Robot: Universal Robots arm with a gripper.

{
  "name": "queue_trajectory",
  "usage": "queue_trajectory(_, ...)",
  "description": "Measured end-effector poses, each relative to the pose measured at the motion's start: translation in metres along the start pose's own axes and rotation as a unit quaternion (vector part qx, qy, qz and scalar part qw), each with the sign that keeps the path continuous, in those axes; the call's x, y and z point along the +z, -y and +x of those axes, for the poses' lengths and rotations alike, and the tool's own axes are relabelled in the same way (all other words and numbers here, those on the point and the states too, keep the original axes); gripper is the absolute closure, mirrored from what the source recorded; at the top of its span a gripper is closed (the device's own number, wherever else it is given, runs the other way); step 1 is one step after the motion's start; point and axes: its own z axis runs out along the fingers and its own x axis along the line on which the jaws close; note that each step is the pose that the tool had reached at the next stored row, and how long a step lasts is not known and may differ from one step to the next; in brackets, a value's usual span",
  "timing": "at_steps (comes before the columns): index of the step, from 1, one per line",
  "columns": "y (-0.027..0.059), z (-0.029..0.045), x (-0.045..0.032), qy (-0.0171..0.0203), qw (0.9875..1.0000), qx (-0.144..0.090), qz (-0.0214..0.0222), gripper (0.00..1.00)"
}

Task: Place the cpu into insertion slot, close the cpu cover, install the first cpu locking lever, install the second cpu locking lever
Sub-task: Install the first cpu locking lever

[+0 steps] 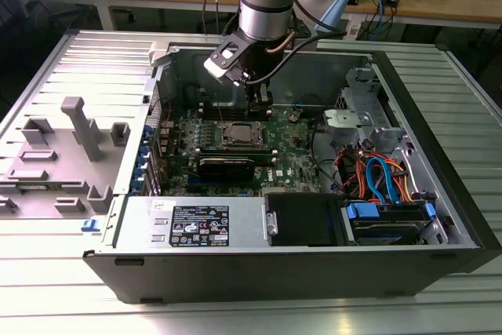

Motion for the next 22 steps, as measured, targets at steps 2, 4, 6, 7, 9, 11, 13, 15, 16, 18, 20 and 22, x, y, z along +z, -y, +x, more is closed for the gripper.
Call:
queue_trajectory(2,0.0000,0.0000,0.0000,0.0000,1.0000,0.000,0.0000,0.89)
queue_trajectory(4,0.0001,-0.0003,0.0000,0.0000,1.0000,-0.004,0.0000,0.89)
queue_trajectory(6,0.0001,-0.0004,0.0000,0.0005,0.9996,-0.026,0.0002,0.89)
queue_trajectory(7,0.0001,-0.0004,0.0000,0.0007,0.9993,-0.038,0.0003,0.89)
queue_trajectory(9,0.0001,-0.0004,-0.0007,0.0010,0.9987,-0.050,0.0003,0.89)
queue_trajectory(11,0.0003,-0.0003,-0.0058,0.0011,0.9986,-0.054,0.0003,0.89)
queue_trajectory(13,0.0004,-0.0003,-0.0068,0.0012,0.9980,-0.063,0.0003,0.89)
queue_trajectory(15,0.0004,-0.0003,-0.0069,0.0017,0.9967,-0.081,0.0005,0.89)
queue_trajectory(16,0.0004,-0.0003,-0.0070,0.0020,0.9957,-0.092,0.0006,0.89)
queue_trajectory(18,0.0004,-0.0003,-0.0069,0.0024,0.9937,-0.112,0.0007,0.89)
queue_trajectory(20,0.0004,-0.0003,-0.0069,0.0028,0.9916,-0.129,0.0008,0.89)
queue_trajectory(22,0.0008,-0.0003,-0.0068,0.0028,0.9898,-0.143,0.0007,0.89)
